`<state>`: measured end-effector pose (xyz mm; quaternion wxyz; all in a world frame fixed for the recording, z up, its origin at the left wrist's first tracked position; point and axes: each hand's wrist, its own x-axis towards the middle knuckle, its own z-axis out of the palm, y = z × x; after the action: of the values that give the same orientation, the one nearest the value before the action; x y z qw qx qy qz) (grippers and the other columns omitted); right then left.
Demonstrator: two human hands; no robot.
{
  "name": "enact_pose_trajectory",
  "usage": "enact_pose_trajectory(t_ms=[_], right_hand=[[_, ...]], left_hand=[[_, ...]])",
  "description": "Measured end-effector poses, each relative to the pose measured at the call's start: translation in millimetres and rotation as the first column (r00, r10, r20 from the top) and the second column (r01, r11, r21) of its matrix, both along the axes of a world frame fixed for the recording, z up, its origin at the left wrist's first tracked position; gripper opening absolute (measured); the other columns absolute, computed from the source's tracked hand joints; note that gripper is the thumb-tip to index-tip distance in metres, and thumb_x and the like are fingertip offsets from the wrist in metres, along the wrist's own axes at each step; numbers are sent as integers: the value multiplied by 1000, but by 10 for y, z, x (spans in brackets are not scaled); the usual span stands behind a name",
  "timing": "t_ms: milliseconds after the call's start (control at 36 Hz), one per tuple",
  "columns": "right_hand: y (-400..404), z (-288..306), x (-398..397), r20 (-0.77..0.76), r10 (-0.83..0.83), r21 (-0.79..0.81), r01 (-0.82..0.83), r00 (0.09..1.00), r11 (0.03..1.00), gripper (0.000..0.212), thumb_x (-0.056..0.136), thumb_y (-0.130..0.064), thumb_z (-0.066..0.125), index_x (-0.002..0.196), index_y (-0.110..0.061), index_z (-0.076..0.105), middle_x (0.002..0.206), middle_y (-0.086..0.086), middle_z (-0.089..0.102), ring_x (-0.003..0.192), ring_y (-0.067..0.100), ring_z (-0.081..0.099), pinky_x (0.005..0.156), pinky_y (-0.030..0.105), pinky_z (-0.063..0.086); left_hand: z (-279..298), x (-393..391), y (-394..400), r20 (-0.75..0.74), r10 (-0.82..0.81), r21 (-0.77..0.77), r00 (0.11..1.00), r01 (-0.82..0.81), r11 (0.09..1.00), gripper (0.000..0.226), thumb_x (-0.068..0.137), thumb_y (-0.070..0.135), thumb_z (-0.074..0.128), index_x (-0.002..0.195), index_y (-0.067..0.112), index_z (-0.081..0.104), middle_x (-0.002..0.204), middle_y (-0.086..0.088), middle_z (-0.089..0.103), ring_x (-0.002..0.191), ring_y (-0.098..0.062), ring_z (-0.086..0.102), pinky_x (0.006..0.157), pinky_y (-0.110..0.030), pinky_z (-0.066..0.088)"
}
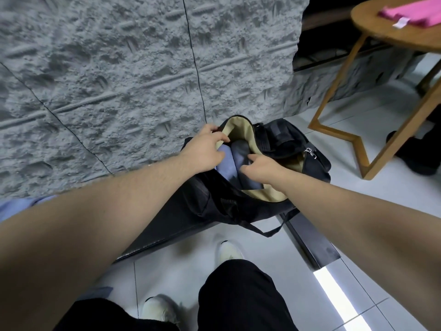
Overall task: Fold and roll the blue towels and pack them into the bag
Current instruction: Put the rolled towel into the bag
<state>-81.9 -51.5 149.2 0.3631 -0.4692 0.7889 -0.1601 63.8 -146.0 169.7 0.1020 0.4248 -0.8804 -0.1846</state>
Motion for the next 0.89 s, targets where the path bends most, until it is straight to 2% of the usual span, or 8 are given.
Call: enact_pose_trajectory(t_ms=[111, 194, 278, 361, 417, 556, 722, 889], right_hand=[[107, 252, 139, -43, 65, -90, -69, 997, 994, 38, 96, -28, 50, 130, -12, 55, 129, 10, 59, 120, 28, 53, 93, 33, 46], [177, 443, 282, -8, 99, -132, -99, 995, 986, 10, 96, -23, 50, 98, -27, 58, 96, 1, 60, 98, 22, 54, 68, 27, 44], [260, 634, 462, 37, 123, -169, -115, 992, 979, 36, 99, -21, 49, 132, -10, 57, 128, 8, 60, 116, 22, 55, 91, 28, 42], [333, 744, 650, 56, 142, -205, -128, 988, 970, 31, 97, -21, 51, 123, -9, 64, 119, 3, 64, 109, 19, 57, 86, 25, 42], [352, 785, 782, 48, 150, -204, -137, 988, 969, 32, 96, -25, 55, 123, -11, 66, 125, 4, 65, 116, 18, 57, 95, 26, 43], [446, 903, 1177, 84, 246, -188, -227, 965, 955, 27, 97, -33, 56, 112, -17, 71, 96, -2, 64, 96, 13, 56, 77, 22, 39], [545, 907, 1680, 73, 352, -150, -339, 933, 929, 29, 94, -36, 60, 115, -20, 71, 117, -5, 67, 112, 13, 58, 91, 26, 44], [538, 749, 2160, 124, 408, -101, -397, 905, 912, 27, 94, -29, 57, 119, -25, 68, 124, -7, 64, 110, 10, 55, 89, 19, 38]], left_hand=[[69, 131, 149, -6, -11, 1, 1000, 11, 1000, 36, 89, 17, 58, 123, 28, 61, 152, 2, 29, 137, -17, 36, 107, -37, 38], [149, 272, 292, -40, -9, 28, 999, 10, 1000, 34, 91, 16, 58, 123, 22, 62, 152, 0, 29, 137, -16, 37, 110, -32, 35], [223, 465, 422, -54, -6, 35, 999, 8, 999, 31, 92, 16, 58, 122, 18, 63, 149, -1, 33, 135, -14, 39, 105, -19, 30], [268, 694, 561, -60, 28, 76, 998, -24, 997, 31, 91, 15, 59, 121, 19, 64, 144, -1, 37, 134, -13, 38, 100, -11, 22], [289, 853, 677, -64, 62, 104, 996, -55, 993, 31, 90, 15, 60, 120, 21, 65, 139, -1, 40, 131, -12, 41, 97, -8, 20], [376, 1236, 950, 9, 81, 129, 997, -81, 988, 32, 90, 19, 60, 122, 18, 63, 127, -2, 51, 120, -17, 50, 100, -17, 31], [367, 1773, 1221, 69, 157, 158, 985, -166, 973, 28, 94, 26, 56, 120, 22, 65, 129, -1, 53, 117, -22, 54, 103, -32, 40], [226, 2460, 1352, 80, 309, 185, 948, -318, 930, 24, 96, 27, 49, 109, 26, 70, 115, 9, 60, 101, -12, 60, 88, -27, 48]])
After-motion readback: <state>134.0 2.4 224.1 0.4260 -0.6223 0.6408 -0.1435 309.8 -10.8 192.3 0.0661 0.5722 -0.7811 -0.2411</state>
